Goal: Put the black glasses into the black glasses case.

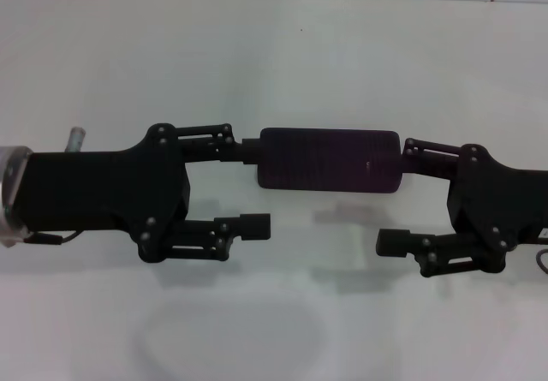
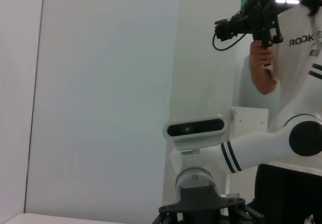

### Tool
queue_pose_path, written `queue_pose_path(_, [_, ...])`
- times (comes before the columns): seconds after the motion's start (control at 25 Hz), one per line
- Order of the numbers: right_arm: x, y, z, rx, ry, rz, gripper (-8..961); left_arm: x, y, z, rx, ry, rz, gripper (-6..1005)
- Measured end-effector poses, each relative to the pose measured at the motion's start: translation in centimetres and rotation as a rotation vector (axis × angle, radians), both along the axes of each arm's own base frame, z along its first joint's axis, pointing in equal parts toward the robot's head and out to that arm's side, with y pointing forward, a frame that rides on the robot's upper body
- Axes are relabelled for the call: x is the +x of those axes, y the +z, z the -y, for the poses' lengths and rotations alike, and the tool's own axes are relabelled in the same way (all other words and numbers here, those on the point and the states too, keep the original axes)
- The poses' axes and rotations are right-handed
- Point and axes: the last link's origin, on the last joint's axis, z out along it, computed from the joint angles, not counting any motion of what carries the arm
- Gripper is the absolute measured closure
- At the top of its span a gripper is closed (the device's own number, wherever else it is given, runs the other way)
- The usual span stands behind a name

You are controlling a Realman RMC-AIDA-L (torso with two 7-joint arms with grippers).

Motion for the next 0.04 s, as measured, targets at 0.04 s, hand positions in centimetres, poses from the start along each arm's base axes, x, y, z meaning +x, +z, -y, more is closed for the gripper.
queue_pose_path(0.04, [0.02,0.01,0.05,-0.002,0.001,-0.001,94,-0.04,-0.06,0.06,0.001,0.0,0.0,279])
